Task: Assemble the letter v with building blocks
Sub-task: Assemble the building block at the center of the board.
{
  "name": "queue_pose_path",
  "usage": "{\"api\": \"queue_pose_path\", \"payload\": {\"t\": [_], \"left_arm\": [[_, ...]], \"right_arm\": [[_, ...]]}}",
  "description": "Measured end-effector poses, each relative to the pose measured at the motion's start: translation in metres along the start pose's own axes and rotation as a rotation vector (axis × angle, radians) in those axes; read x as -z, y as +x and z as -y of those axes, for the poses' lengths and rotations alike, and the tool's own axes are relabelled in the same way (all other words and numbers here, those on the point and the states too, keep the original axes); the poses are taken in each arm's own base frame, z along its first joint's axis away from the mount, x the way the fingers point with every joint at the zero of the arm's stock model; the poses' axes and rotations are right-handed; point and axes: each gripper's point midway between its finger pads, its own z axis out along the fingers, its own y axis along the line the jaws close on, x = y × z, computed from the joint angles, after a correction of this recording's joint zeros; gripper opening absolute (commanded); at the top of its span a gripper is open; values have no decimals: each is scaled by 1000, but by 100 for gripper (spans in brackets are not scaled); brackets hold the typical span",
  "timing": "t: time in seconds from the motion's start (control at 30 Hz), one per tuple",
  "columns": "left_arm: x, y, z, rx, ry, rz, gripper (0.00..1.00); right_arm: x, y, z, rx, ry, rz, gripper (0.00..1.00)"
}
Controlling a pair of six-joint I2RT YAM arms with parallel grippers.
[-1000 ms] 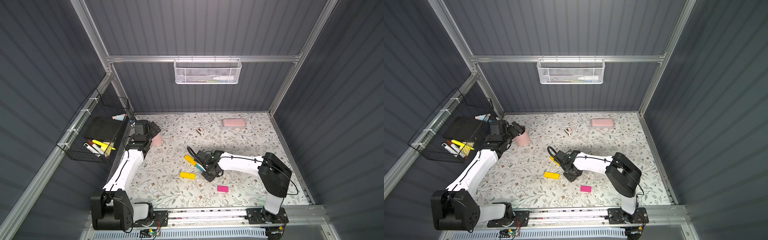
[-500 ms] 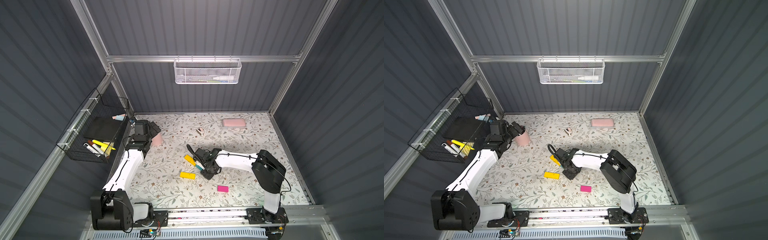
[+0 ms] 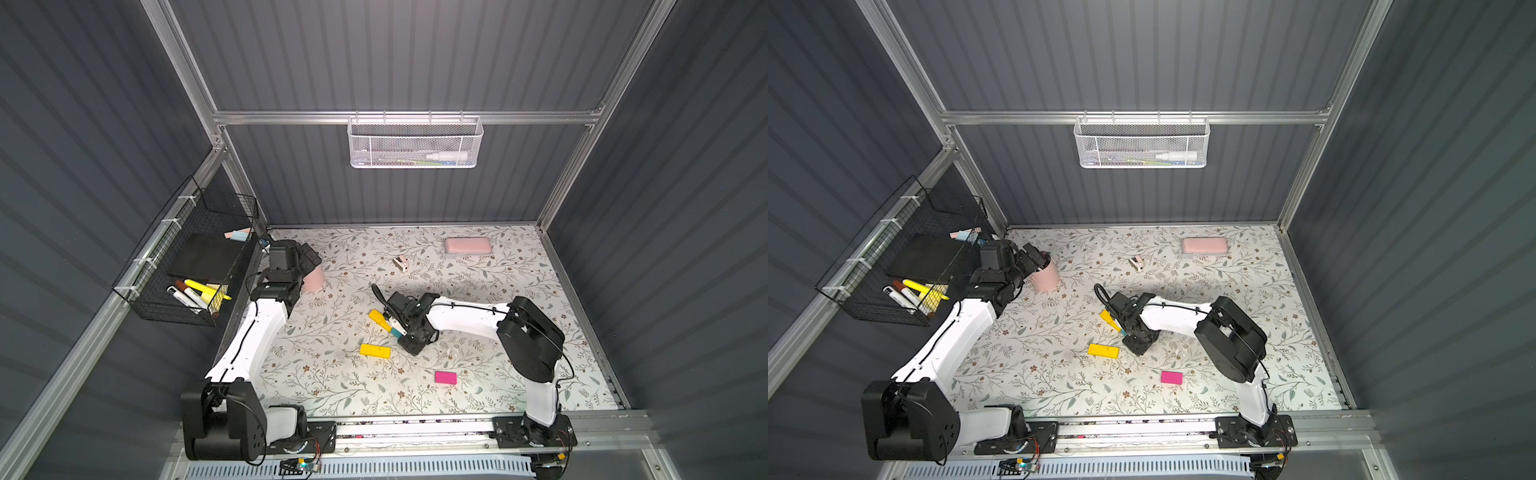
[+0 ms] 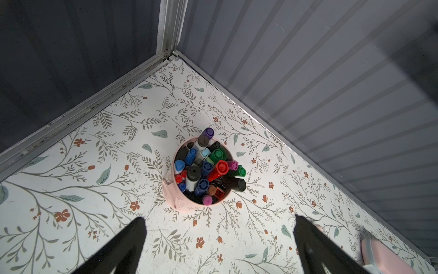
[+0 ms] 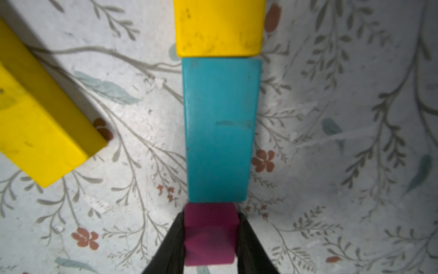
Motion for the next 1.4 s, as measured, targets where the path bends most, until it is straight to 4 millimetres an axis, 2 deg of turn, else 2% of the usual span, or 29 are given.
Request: {"api": "queue_pose_path", "payload": {"t": [0.97,1.13,1.4], "left_arm": [[0,0,0,0,0,0,99],[0,0,0,0,0,0,99],[0,0,0,0,0,0,99]], "right_arm": [[-1,-10,2,13,-18,9,32],[-1,-10,2,16,-18,9,33],[-3,-11,1,19,-25,8,42]]}}
